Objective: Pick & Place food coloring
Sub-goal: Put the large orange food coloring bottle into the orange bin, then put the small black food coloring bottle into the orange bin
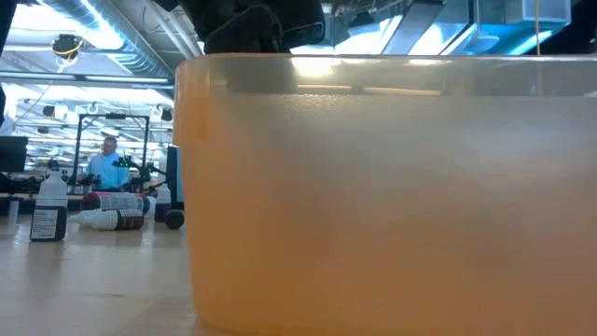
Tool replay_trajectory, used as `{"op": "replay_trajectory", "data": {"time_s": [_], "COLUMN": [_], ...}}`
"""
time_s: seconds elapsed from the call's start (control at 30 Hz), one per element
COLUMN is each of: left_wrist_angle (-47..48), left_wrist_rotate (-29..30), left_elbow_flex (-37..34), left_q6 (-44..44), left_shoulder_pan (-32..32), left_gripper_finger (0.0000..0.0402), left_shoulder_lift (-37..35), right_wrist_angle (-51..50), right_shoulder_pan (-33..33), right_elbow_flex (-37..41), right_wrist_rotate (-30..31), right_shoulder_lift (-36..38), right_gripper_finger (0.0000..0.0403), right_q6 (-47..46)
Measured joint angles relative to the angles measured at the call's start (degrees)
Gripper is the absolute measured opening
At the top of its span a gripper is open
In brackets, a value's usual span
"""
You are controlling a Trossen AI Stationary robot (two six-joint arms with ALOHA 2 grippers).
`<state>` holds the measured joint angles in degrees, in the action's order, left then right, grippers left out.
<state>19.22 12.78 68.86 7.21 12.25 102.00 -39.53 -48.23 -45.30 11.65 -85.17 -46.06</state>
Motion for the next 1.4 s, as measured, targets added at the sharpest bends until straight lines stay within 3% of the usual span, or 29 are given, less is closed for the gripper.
{"op": "replay_trajectory", "data": {"time_s": [0.17,0.53,0.73,0.93,1.1,1.27,1.4], "left_wrist_angle": [-0.24,-0.23,1.31,6.45,13.01,15.50,16.65], "left_wrist_rotate": [0.34,1.15,0.36,-3.78,-5.10,-4.72,-2.59], "left_elbow_flex": [0.00,0.00,0.61,5.61,7.44,7.45,7.44], "left_q6": [0.55,0.85,-2.64,-3.96,-3.61,0.41,2.17], "left_shoulder_pan": [0.02,0.00,0.02,0.02,0.12,1.41,4.31], "left_gripper_finger": [0.0136,0.0224,0.0226,0.0226,0.0225,0.0225,0.0227], "left_shoulder_lift": [0.00,0.00,0.00,-0.04,-0.83,-3.62,-6.77], "right_wrist_angle": [0.00,0.07,0.07,-0.67,-9.00,-17.45,-17.64], "right_shoulder_pan": [0.00,0.00,0.00,0.00,0.11,0.94,4.50], "right_elbow_flex": [0.00,0.00,0.00,-0.40,-6.88,-16.56,-22.58], "right_wrist_rotate": [-1.24,-1.22,-1.19,-1.21,-0.11,9.07,10.48], "right_shoulder_lift": [-1.00,-1.00,-1.02,-1.02,-1.09,-1.04,-1.00], "right_gripper_finger": [0.0213,0.0140,0.0096,0.0059,0.0059,0.0059,0.0059], "right_q6": [-0.09,-0.13,-0.13,-0.20,-0.20,0.01,3.52]}}
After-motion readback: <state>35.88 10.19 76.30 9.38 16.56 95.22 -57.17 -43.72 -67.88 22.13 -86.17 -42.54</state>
